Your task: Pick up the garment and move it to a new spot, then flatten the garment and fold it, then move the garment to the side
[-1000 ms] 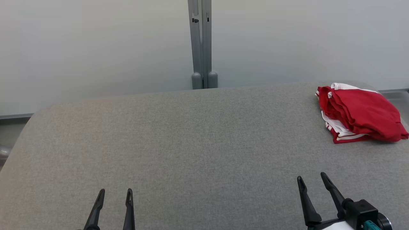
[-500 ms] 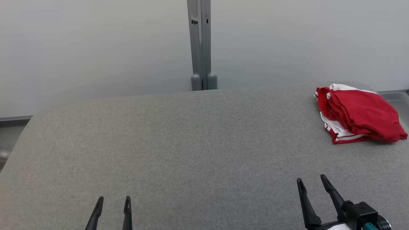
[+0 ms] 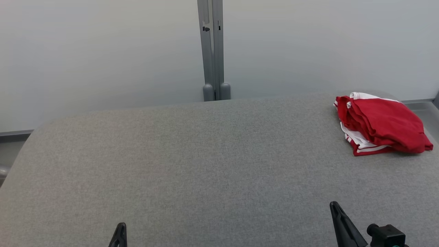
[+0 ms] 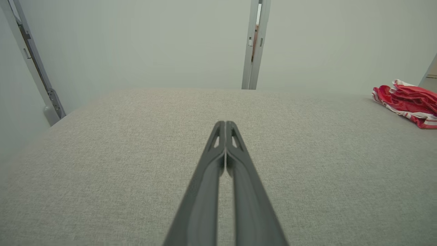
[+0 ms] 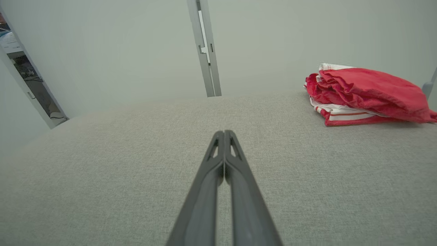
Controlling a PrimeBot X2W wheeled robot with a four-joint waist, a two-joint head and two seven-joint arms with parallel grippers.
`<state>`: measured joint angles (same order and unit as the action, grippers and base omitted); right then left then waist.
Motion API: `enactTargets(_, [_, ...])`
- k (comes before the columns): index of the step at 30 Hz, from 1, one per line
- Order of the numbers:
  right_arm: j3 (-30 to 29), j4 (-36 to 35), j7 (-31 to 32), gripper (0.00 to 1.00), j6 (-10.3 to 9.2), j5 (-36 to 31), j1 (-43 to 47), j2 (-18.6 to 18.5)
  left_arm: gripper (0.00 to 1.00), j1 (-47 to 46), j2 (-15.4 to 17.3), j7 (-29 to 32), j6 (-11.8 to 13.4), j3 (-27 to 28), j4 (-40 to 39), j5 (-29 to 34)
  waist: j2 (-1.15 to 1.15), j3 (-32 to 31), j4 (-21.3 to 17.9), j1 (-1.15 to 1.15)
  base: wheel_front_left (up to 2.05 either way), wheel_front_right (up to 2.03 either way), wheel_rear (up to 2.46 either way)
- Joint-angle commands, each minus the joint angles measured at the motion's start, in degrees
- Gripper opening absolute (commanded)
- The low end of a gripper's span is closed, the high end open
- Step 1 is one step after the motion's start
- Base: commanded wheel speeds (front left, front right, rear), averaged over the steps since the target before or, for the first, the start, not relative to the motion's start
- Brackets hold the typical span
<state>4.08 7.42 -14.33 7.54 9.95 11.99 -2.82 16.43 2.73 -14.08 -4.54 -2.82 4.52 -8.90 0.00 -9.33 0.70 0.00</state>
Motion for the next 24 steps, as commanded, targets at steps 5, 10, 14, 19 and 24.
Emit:
enactTargets(5, [-0.68, -0.17, 1.49, 0.00, -0.01, 7.81, -2.34, -0.46, 0.00, -2.79, 0.17, 1.66, -0.37, 0.94, 0.13, -7.75, 0.00, 0.45, -0.03, 0.00, 0.00, 0.00, 0.00])
enactTargets(10, [-1.11, 0.36, 2.66, 0.00, -0.01, 13.47, -3.60, -0.67, 0.00, -4.30, 0.22, 3.01, -0.56, 1.53, 0.82, -13.27, 0.00, 0.84, -0.06, 0.00, 0.00, 0.00, 0.00])
enactTargets(14, [-1.45, 0.72, 3.54, 0.00, -0.01, 17.65, -4.49, -0.81, 0.00, -5.40, 0.25, 4.01, -0.70, 1.96, 1.32, -17.35, 0.00, 1.15, -0.09, 0.00, 0.00, 0.00, 0.00])
enactTargets(19, [-1.86, 1.12, 4.58, 0.00, -0.02, 22.45, -5.51, -0.94, 0.00, -6.67, 0.29, 5.14, -0.89, 2.46, 1.87, -22.09, 0.00, 1.52, -0.11, 0.00, 0.00, 0.00, 0.00])
enactTargets(24, [-2.30, 1.51, 5.63, 0.00, -0.02, 27.20, -6.50, -1.06, 0.00, -7.94, 0.31, 6.30, -1.04, 2.95, 2.42, -26.80, 0.00, 1.91, -0.14, 0.00, 0.00, 0.00, 0.00])
